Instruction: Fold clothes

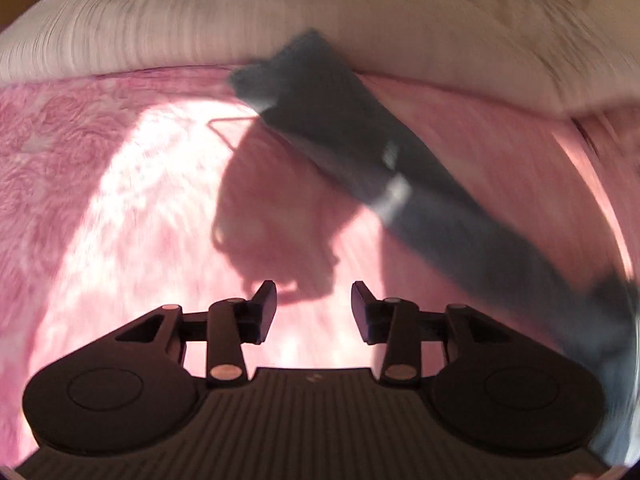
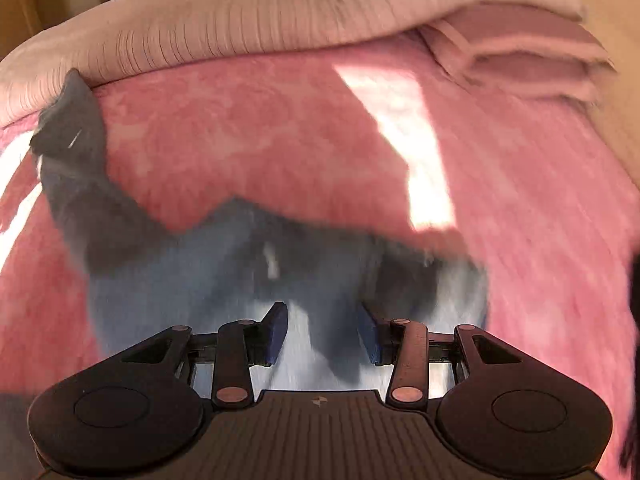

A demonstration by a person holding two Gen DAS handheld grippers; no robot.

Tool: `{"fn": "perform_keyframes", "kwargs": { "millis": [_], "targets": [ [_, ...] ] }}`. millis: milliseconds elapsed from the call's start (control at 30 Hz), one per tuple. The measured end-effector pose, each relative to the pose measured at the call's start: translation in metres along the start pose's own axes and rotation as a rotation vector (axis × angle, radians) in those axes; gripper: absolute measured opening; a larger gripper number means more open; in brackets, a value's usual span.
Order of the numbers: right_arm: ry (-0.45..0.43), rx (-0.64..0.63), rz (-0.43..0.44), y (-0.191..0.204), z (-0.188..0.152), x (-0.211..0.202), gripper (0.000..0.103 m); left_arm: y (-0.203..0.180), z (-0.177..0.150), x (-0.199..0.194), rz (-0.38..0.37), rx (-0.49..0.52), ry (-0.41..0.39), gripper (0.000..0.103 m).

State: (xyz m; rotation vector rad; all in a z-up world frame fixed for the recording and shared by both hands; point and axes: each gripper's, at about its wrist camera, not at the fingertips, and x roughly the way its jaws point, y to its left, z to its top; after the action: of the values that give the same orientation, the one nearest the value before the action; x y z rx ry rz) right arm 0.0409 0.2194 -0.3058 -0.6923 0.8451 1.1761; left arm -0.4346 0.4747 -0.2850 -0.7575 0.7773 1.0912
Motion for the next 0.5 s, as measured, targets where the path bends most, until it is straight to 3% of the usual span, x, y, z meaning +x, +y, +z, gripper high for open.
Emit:
{"fn": "perform_keyframes", "kwargs": {
  "millis": [100,267,467,500],
  "targets": [
    [-0.014,0.027,-0.023,-0.003,0.032,0.030,0.043,0.025,0.041,0.028,0.018,-0.119,-0.020,0.039],
    [-0.005,0.142,0.001,-0.017,0.072,0.065,0.043,0.057,0.091,0.074,-0.024,-0.315,-0.031,0.039],
    [0.036,0.074,-0.009,-0.007,0.082,0.082,0.043,0.077,0.129,0.134,-0.092,-0.546,-0.072,0.040],
    [0.043,0.058,-0.027,-0.005,0.079,0.083,0.043,0.077,0.131,0.142,-0.085,-0.552,-0.064,0.036]
  ]
}}
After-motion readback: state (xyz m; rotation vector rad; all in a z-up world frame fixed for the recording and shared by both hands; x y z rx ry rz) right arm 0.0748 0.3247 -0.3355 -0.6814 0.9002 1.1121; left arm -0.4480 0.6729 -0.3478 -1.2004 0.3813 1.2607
